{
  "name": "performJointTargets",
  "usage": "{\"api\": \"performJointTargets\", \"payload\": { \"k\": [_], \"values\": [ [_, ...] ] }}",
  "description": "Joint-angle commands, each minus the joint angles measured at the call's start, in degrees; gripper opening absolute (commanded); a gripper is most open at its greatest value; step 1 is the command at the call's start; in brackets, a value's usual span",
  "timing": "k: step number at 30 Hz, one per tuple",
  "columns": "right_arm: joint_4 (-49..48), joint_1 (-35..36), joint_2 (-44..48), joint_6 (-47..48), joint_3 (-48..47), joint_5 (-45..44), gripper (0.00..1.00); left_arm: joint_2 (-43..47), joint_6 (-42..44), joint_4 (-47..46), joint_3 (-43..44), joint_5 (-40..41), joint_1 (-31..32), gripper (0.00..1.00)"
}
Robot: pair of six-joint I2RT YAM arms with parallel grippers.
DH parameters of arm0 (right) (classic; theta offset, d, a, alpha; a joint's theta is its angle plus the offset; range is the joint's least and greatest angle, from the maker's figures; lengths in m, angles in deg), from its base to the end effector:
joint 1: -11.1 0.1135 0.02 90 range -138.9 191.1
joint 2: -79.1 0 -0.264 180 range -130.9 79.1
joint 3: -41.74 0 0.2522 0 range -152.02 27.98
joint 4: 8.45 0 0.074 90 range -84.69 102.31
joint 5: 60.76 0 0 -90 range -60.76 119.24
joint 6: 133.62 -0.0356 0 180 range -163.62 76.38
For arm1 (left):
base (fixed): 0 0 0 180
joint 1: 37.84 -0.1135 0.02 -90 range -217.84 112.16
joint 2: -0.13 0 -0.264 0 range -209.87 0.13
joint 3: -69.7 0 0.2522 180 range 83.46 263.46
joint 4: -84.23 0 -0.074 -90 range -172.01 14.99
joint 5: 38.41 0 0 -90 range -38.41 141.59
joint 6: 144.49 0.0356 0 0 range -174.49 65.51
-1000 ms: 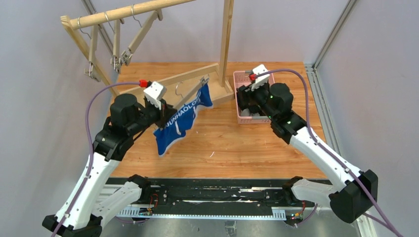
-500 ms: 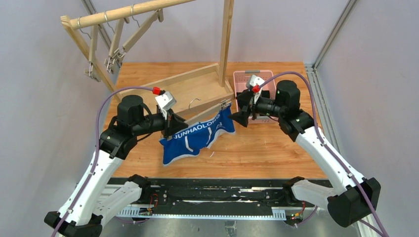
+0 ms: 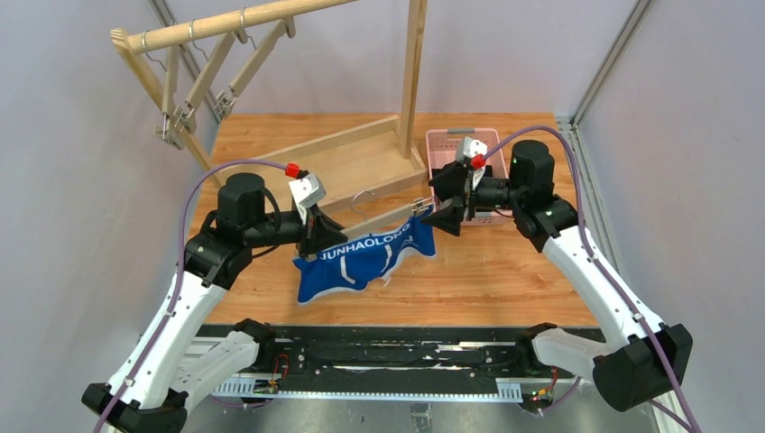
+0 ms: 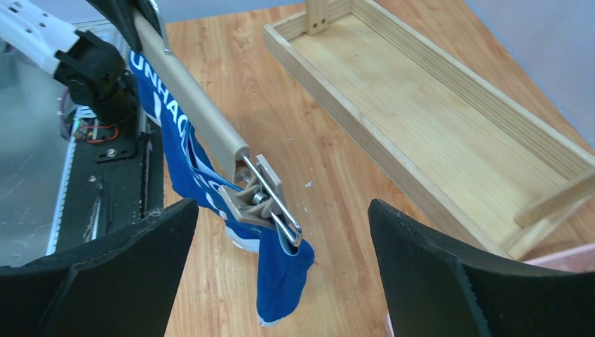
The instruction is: Remove the underwear clipped to the hanger
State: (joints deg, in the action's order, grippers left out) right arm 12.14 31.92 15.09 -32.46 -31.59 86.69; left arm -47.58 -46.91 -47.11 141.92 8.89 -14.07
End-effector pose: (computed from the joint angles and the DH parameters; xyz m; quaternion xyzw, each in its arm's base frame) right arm 0.2179 0.1150 0.3734 -0.4798 0.5678 0.4171 0.5229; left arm 0.1397 -0.0879 0.3724 0.4017 0.6992 -0.3738 0.4582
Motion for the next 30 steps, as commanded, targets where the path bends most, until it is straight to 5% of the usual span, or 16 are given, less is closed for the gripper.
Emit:
{"api": "performJointTargets", "payload": {
  "k": [1, 21, 26, 30],
  "values": [
    [-1.4, -0.8, -1.4, -1.4, -2.7, 6.3, 0.92, 0.1, 0.7, -1.1, 0.8, -2.7, 0.2, 0.0],
    [-6.3, -0.7, -4.9, -6.9, -1.7, 12.8, 0.65, -1.3, -5.0, -8.0, 0.1, -3.2, 0.3, 0.0],
    [-7.0, -0.6, -5.1, -7.6, -1.7, 13.1, 0.49, -1.5, -5.4, -8.2, 0.1, -3.1, 0.3, 0.0],
    [-8.0, -0.6, -5.1, -8.5, -1.8, 13.0, 0.6, -1.8, -5.6, -8.5, -0.2, -3.2, 0.3, 0.0]
  ]
}}
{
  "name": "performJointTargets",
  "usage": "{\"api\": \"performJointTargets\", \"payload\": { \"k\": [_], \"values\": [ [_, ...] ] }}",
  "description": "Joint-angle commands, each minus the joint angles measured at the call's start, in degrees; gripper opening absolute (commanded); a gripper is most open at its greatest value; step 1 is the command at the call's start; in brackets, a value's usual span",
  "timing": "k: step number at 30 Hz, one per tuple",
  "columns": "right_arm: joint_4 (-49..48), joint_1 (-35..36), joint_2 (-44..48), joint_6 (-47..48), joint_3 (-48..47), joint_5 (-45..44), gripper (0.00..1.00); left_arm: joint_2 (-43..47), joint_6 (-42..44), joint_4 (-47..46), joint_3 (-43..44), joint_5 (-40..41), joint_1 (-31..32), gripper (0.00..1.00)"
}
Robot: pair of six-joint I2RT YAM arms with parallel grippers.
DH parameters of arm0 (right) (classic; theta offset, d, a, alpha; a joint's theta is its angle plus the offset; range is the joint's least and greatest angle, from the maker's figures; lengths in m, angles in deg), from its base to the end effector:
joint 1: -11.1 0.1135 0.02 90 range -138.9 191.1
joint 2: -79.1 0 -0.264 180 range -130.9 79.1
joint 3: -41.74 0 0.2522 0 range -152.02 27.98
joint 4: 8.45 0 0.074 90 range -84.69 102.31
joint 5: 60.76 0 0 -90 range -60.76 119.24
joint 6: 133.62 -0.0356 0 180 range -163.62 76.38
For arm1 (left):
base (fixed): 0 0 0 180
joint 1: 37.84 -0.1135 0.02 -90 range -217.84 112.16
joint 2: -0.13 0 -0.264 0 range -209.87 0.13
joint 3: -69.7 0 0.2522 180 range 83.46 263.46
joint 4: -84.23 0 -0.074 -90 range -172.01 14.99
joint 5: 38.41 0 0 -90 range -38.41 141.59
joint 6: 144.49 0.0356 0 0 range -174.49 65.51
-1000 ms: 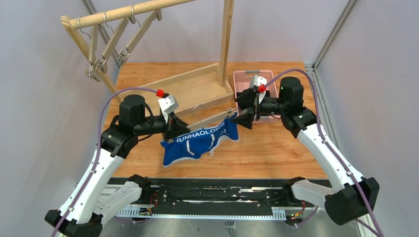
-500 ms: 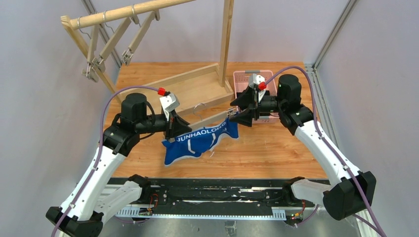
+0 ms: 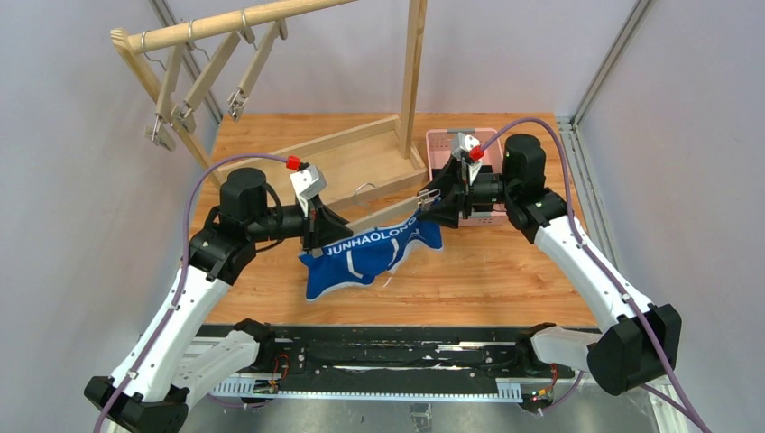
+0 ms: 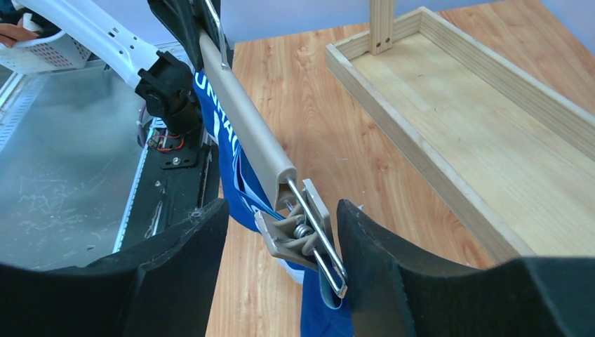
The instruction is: Remove the underwear clipped to the hanger
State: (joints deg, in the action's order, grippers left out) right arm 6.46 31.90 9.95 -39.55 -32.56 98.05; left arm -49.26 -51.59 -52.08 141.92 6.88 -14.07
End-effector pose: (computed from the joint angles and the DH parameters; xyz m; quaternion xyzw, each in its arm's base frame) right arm 0.2339 0.1244 0.3681 -0.4914 0.5377 0.5048 0.4631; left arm 0.1486 -0.0928 0.3764 0.3856 0.6912 -0.4031 0.4594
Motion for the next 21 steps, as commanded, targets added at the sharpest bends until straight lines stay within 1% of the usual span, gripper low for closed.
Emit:
{"api": "performJointTargets", "payload": {
  "k": [1, 3, 7, 8, 9, 10, 11, 12, 13, 14, 18, 19, 20, 21],
  "values": [
    [-2.4, -0.6, 0.0, -1.5, -0.9, 1.4, 0.63, -0.3, -1.0, -3.6, -0.2, -1.1, 0.3, 0.0],
    [-2.5, -0.6, 0.1, -1.7, -0.9, 1.2, 0.64, -0.3, -1.1, -3.8, -0.4, -1.0, 0.3, 0.0],
    [-3.2, -0.5, 0.0, -2.2, -0.9, 1.6, 0.59, -0.4, -1.1, -3.9, -0.4, -1.0, 0.3, 0.0],
    [-3.2, -0.5, -0.1, -2.2, -1.0, 1.6, 0.57, -0.4, -1.2, -3.8, -0.4, -1.0, 0.3, 0.0],
    [-3.2, -0.4, -0.2, -2.2, -1.0, 1.7, 0.53, -0.4, -1.2, -3.8, -0.4, -1.0, 0.3, 0.0],
    [-3.2, -0.4, -0.4, -2.3, -1.1, 1.8, 0.41, -0.4, -1.2, -3.8, -0.5, -1.0, 0.3, 0.0],
    [-3.2, -0.3, -0.6, -2.2, -1.2, 2.0, 0.23, -0.4, -1.1, -3.8, -0.6, -1.0, 0.3, 0.0],
    [-3.2, -0.2, -0.7, -2.3, -1.3, 2.2, 0.1, -0.4, -1.1, -3.8, -0.5, -1.0, 0.2, 0.0],
    [-3.1, -0.1, -0.8, -2.3, -1.3, 2.1, 0.02, -0.4, -1.1, -3.8, -0.6, -0.9, 0.2, 0.0],
    [-3.1, -0.1, -0.8, -2.2, -1.3, 1.9, 0.01, -0.5, -1.2, -3.8, -0.6, -0.9, 0.3, 0.0],
    [-3.1, -0.1, -0.7, -2.0, -1.4, 1.1, 0.0, -0.5, -1.1, -4.0, -0.6, -0.7, 0.3, 0.0],
    [-3.0, -0.1, -0.6, -2.0, -1.4, 0.6, 0.03, -0.5, -1.2, -4.0, -0.6, -0.8, 0.3, 0.0],
    [-2.9, 0.0, -0.6, -2.1, -1.5, -0.3, 0.19, -0.5, -1.2, -4.0, -0.5, -0.8, 0.3, 0.0],
    [-3.0, -0.1, -0.3, -2.2, -1.5, -1.4, 0.37, -0.5, -1.2, -4.1, -0.4, -0.7, 0.3, 0.0]
  ]
}}
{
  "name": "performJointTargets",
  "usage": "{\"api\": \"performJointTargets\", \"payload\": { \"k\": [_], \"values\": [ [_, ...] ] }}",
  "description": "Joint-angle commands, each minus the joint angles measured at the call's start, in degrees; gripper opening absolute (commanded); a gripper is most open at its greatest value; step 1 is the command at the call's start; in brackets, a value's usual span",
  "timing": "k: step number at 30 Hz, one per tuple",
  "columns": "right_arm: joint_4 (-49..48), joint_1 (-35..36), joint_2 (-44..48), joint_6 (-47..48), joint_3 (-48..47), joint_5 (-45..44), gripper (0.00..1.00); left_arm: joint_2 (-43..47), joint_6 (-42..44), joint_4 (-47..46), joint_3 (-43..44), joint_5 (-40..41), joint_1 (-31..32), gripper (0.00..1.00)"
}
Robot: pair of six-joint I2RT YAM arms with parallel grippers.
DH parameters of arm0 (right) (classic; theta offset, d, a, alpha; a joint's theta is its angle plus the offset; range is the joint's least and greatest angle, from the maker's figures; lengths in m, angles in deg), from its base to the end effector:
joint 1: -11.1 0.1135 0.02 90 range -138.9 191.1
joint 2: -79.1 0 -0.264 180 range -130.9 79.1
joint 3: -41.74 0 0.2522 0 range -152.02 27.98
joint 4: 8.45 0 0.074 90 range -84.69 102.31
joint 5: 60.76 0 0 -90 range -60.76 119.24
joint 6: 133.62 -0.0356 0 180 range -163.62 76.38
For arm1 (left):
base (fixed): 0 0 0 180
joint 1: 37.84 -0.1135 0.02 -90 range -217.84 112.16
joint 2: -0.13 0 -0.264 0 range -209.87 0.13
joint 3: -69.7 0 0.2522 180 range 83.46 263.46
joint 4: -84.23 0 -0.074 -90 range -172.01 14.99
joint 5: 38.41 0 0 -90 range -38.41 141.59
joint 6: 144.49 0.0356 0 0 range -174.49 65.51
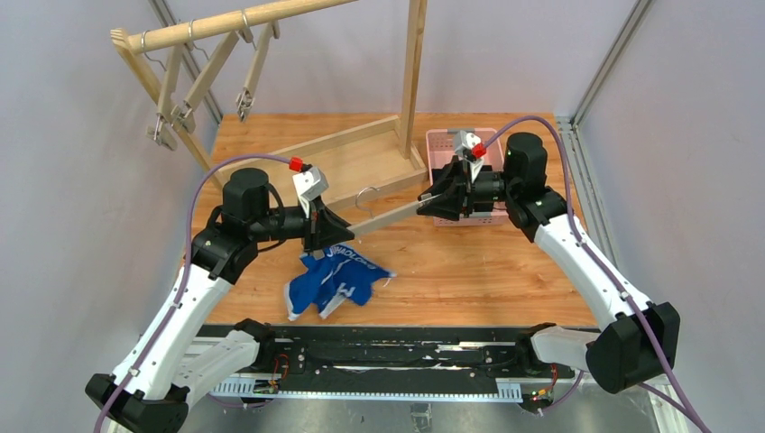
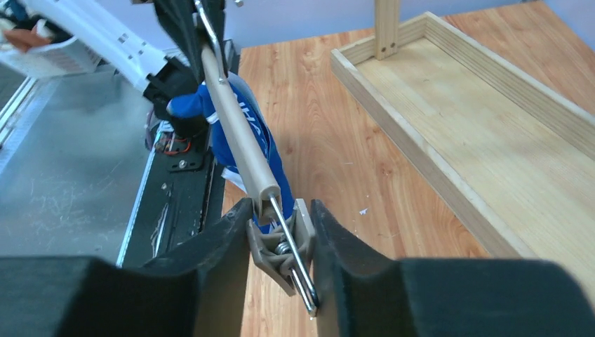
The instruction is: Remove the underwear clipped to the hanger
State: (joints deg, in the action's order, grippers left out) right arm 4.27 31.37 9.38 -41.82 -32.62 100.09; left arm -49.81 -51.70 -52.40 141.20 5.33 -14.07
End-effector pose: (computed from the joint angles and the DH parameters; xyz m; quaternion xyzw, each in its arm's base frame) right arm 0.2367 0.1233 0.3695 -0.4907 0.5313 0.5178 0.4570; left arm 0.1509 -0.0946 0.3716 0.3892 0.6906 -0.4137 0.4477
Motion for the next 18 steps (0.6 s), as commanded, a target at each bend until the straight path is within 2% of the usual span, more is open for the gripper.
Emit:
{"api": "performJointTargets", "payload": {
  "k": [1, 2, 4, 5, 12, 16, 18],
  "values": [
    [-0.8, 0.5, 0.4, 0.0, -1.4, -4.5, 0.48, 0.1, -1.1, -3.8, 0.5, 0.9, 0.2, 0.0],
    [-0.9, 0.5, 0.7, -0.2, -1.5, -5.5, 0.58, 0.1, -1.1, -3.9, 0.6, 0.9, 0.2, 0.0],
    [-1.3, 0.5, 1.7, -0.7, -1.5, -8.4, 0.7, 0.3, -1.2, -3.8, 1.2, 1.3, 0.3, 0.0],
    [-1.3, 0.5, 2.3, -0.8, -1.4, -9.5, 0.71, 0.3, -1.2, -3.8, 1.5, 1.3, 0.3, 0.0],
    [-6.4, 0.4, 8.2, -4.6, 3.8, -21.5, 0.74, 2.5, -3.6, -7.2, 2.6, 3.6, 0.3, 0.0],
    [-12.7, 0.5, 10.8, -12.2, 8.3, -27.4, 0.75, 4.2, -10.4, -18.2, -0.2, 4.8, 0.3, 0.0],
    [-14.5, 0.5, 11.4, -15.3, 9.7, -28.5, 0.72, 3.8, -14.7, -25.1, -1.7, 4.7, 0.3, 0.0]
  ]
}}
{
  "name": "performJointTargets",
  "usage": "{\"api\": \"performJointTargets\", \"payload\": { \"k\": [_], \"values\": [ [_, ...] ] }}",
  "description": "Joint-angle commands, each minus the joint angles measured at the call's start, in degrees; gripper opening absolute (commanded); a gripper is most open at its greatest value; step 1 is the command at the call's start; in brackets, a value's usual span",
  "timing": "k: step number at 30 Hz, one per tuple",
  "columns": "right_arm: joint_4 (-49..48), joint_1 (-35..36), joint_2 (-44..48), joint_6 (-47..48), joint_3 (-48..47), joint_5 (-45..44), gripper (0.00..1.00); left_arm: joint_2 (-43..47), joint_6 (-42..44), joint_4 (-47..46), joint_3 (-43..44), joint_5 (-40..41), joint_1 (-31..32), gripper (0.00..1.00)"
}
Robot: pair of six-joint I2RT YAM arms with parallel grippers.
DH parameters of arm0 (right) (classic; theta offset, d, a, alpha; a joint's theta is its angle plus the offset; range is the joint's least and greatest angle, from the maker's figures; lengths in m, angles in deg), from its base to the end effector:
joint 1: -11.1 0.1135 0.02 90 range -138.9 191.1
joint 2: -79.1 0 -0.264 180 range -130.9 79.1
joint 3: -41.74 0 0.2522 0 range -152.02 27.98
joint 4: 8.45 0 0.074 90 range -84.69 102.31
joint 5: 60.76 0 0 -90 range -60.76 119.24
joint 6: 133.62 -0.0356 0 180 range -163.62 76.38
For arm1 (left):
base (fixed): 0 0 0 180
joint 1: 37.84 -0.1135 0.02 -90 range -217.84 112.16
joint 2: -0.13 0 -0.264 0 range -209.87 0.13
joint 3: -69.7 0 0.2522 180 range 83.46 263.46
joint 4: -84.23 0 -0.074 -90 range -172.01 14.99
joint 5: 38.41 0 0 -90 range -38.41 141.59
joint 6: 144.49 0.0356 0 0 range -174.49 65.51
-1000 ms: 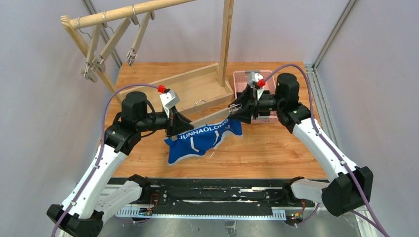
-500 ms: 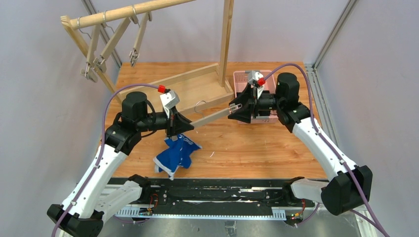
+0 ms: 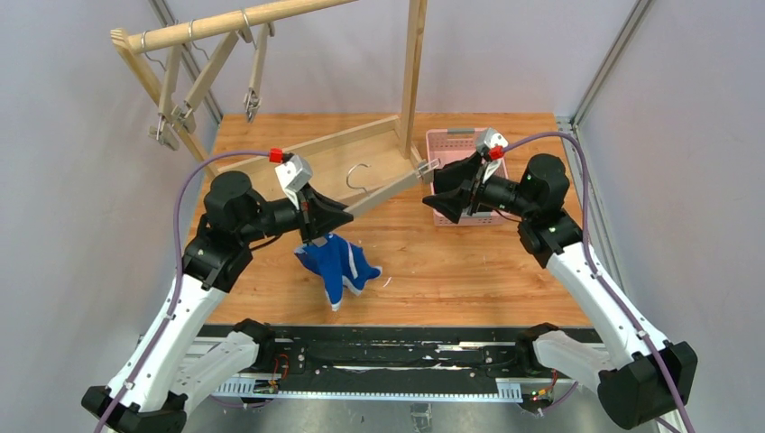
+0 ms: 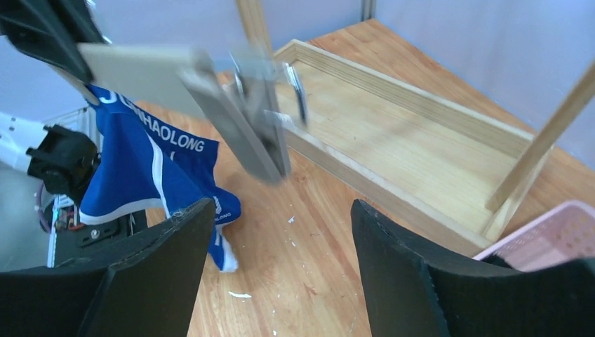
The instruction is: Remove the underwear clipped to the hanger
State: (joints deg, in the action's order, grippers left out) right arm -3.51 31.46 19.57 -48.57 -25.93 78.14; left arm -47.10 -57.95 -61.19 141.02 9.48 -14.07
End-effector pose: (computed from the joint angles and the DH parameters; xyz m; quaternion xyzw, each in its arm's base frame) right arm 0.2091 0.1062 0.3822 -0.3819 0.5795 0.4224 0.5830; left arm 0.1457 -0.0902 0.3920 0.3526 0.6657 -0.4089 0.5150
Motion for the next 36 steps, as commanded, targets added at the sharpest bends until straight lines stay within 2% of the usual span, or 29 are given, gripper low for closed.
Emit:
{"api": "performJointTargets", "payload": {
  "k": [1, 6, 10, 15, 28, 36],
  "values": [
    [-7.3, 0.5, 1.4, -9.6, 3.6, -6.9, 0.7, 0.7, -10.3, -20.4, -2.1, 0.6, 0.3, 0.0],
    [-14.1, 0.9, 3.3, -14.8, 6.8, -8.2, 0.64, -2.3, -12.9, -25.6, -2.2, 3.2, 0.3, 0.0],
    [-26.1, 1.6, 3.6, -22.1, 9.8, -9.0, 0.62, -4.2, -14.9, -28.9, -2.9, 5.0, 0.3, 0.0],
    [-38.0, 4.5, 1.5, -25.7, 10.1, -11.4, 0.62, -5.7, -19.5, -34.6, -4.5, 5.5, 0.7, 0.0],
    [-68.0, 5.5, -14.2, -41.8, 4.5, -9.7, 0.62, -8.7, -25.7, -41.3, -3.7, 5.5, 3.3, 0.0],
    [-76.8, 5.5, -19.5, -48.3, 1.3, -9.4, 0.62, -9.9, -29.0, -45.6, -4.4, 5.6, 3.3, 0.0]
  ]
}}
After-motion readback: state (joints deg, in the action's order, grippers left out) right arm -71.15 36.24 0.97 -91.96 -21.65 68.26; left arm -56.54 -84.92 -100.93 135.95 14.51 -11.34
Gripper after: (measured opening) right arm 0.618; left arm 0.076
